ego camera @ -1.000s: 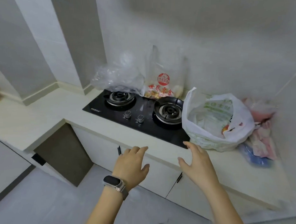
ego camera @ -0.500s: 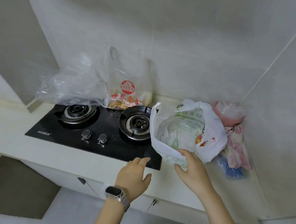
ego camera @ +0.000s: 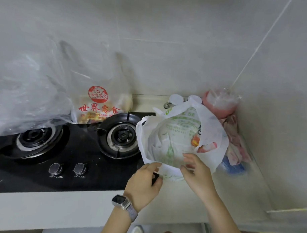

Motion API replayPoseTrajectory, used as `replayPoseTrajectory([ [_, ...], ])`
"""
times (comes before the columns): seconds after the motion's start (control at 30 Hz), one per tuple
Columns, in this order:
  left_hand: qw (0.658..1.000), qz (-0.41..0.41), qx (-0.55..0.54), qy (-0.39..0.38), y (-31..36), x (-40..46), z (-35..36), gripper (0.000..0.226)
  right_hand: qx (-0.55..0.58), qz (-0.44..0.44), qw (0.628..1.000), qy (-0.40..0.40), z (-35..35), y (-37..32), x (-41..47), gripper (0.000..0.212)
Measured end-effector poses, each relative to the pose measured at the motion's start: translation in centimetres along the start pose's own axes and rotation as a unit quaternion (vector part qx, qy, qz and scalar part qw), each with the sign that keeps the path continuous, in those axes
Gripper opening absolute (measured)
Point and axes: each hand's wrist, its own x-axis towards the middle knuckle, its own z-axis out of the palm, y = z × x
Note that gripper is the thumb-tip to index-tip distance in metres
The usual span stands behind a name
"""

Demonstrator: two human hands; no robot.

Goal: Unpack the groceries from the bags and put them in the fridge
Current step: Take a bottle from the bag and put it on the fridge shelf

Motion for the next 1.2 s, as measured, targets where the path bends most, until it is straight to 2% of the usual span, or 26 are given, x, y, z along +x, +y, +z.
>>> replayPoseTrajectory([
  [0.13, 0.999, 0.027, 0.03, 0.012, -0.1, 1.2, -0.1, 0.04, 0.033, 0.025, 0.999, -0.004, 0.2, 0.5, 0.8, 0.035],
  [0.33, 0.998, 0.032, -0.041, 0.017, 0.8, 3.6, 0.6, 0.04, 0.059, 0.024, 0.998, -0.031, 0.3, 0.9, 3.7, 0.036],
  [0.5, 0.997, 0.017, -0.072, 0.024, 2.1, 5.3, 1.4, 0.043, 0.004, -0.001, 0.998, -0.056, 0.5, 0.0, 8.3, 0.04],
  [0.63, 0.997, 0.01, -0.076, 0.011, 2.9, 6.5, 1.8, 0.047, -0.091, -0.054, 0.994, 0.004, -1.6, -0.6, 12.3, 0.049],
  [0.8, 0.996, 0.004, -0.084, 0.029, 3.7, 7.8, 2.2, 0.046, -0.152, -0.078, 0.974, 0.148, -5.7, -0.5, 14.3, 0.054],
  [0.87, 0.996, 0.002, -0.082, 0.038, 3.9, 8.4, 2.4, 0.046, -0.185, -0.069, 0.964, 0.176, -6.8, -0.4, 15.0, 0.055],
  [0.93, 0.996, 0.001, -0.081, 0.044, 4.2, 8.9, 2.5, 0.045, -0.208, -0.045, 0.964, 0.158, -7.4, 0.0, 16.0, 0.054],
  [1.03, 0.995, -0.006, -0.09, 0.043, 4.6, 9.4, 2.4, 0.045, -0.221, 0.004, 0.971, 0.087, -7.8, 0.1, 17.3, 0.045],
  [1.2, 0.995, -0.009, -0.088, 0.05, 4.7, 9.8, 2.3, 0.045, -0.37, 0.02, 0.929, 0.022, -8.1, 0.2, 18.7, 0.055],
])
